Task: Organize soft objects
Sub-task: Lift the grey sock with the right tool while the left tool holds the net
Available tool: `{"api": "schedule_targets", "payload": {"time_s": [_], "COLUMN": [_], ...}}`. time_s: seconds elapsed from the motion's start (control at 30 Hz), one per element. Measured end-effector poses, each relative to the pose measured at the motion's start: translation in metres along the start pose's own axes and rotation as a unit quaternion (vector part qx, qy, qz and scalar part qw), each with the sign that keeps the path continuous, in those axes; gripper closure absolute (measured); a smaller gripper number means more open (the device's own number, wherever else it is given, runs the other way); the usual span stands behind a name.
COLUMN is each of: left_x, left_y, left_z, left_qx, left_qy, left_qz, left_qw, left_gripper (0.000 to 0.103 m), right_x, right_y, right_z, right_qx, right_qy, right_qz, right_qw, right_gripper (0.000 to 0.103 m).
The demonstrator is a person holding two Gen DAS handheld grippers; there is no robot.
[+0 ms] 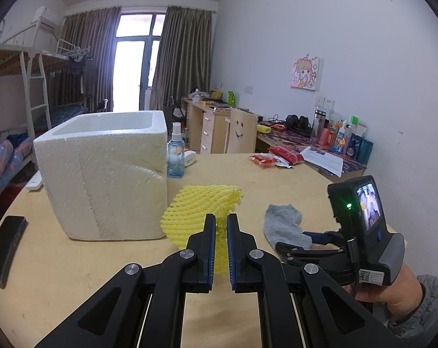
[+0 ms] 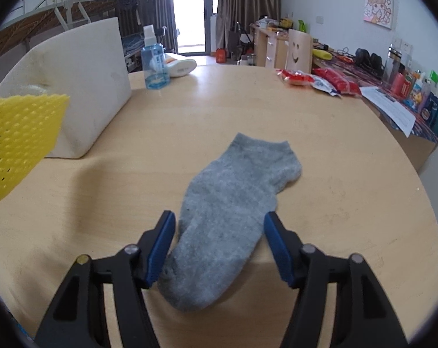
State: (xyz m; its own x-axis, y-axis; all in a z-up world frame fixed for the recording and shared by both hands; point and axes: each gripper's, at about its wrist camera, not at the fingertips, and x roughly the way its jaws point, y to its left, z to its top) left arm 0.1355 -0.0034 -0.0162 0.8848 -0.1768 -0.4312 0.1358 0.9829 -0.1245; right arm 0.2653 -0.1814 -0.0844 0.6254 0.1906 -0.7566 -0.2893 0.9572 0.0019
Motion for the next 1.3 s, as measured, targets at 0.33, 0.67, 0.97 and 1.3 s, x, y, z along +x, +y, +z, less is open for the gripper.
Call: {"api": "schedule_targets", "payload": {"time_s": [0.33,0.67,0.97,1.3], "left_x": [-0.010,-0.038,-0.068,-0.096], "left_y": [0.004,0.005,0.003,0.005], "left_z": [0.001,0.005,0.010,0.012], "left_qx": [-0.002,0.003,0.009,0.005], "left_qy": [-0.012,-0.037,-0.067,-0.092], "left_qz": [0.006,0.023,0.034,0.061], "left_qw": [0.9999,0.9990,0.9971,0.9939], "left_gripper": [0.095,0.095,0.095,0.095], "right_x": [0.000,-0.040,-0.081,-0.120], "right_y": [0.010,0.013,0.024,0.040], "right_z": [-0.005,-0.001,0.000,-0.005], "right_qx": [-0.027,-0.020,-0.031,-0.049], "right_qy": [0.001,-0.048,-0.103,-0.148], "right_qz": [0.019,0.050,0.079,0.104], "right_qw": [0.999,0.997,0.991,0.982], "right_gripper": [0.091,0.092,0.092,0.092]}}
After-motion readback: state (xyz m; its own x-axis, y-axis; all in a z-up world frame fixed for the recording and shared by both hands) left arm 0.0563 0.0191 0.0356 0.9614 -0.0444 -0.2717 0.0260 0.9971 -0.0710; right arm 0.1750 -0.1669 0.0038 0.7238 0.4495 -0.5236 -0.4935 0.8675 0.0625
